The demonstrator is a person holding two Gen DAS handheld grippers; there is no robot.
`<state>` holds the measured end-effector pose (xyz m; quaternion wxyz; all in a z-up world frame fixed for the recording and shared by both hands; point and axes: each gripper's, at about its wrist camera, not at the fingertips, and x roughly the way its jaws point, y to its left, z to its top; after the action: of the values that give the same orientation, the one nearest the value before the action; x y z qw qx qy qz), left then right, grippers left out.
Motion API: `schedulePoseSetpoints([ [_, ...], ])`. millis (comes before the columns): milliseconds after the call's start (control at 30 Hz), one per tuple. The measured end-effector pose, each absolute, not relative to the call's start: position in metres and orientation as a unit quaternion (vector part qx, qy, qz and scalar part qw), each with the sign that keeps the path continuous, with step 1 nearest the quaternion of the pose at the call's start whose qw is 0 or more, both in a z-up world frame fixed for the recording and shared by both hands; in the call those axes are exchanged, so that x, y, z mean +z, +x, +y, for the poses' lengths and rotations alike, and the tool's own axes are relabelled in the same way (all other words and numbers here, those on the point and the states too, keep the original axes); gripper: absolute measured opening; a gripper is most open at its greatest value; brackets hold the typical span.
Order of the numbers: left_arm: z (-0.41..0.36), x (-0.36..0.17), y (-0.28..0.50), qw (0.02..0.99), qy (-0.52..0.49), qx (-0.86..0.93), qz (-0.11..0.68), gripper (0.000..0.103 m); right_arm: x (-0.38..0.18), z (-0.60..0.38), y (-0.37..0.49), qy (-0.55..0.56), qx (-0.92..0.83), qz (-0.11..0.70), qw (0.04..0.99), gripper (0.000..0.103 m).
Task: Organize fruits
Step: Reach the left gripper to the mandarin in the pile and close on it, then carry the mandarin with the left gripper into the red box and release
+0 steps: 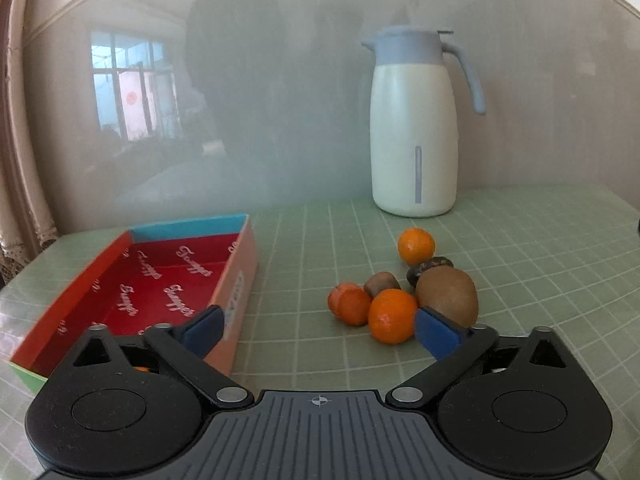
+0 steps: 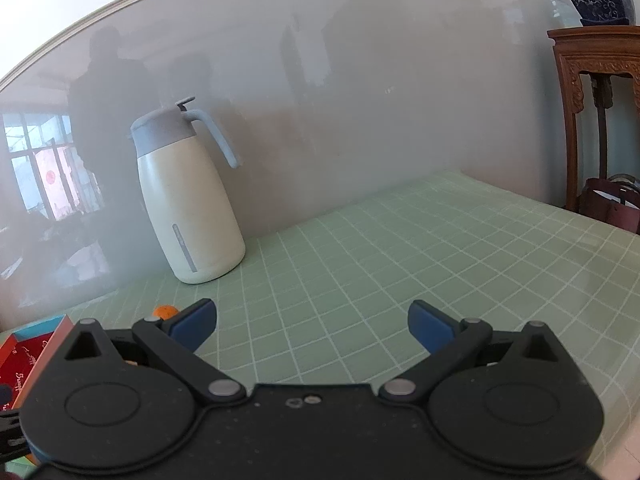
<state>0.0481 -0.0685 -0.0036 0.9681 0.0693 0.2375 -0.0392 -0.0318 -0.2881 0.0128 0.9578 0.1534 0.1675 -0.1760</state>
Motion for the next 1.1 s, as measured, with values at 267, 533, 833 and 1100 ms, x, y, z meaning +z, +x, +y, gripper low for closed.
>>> schedulePoseSetpoints([
  [267,-0.079,-0.016,0.064,0.963,0.067,-0.042,0.257,0.087,0.015,-0.290,-0.033,0.131,-0.211,0.161,0.955,0.102],
  [533,-0.096,-0.021,0.076,0.959,0.074,-0.064,0.264,0.074,0.020,-0.299,-0.042,0.095,-0.303,0.127,0.940,0.103],
  [833,-0.100,-0.027,0.090,0.954,0.048,-0.071,0.286,0.058,0.019,-0.308,-0.048,0.103,-0.291,0.123,0.943,0.103],
  [1100,-0.110,-0.037,0.099,0.946,0.044,-0.086,0.308,0.041,0.020,-0.311,-0.051,0.105,-0.298,0.115,0.942,0.103],
])
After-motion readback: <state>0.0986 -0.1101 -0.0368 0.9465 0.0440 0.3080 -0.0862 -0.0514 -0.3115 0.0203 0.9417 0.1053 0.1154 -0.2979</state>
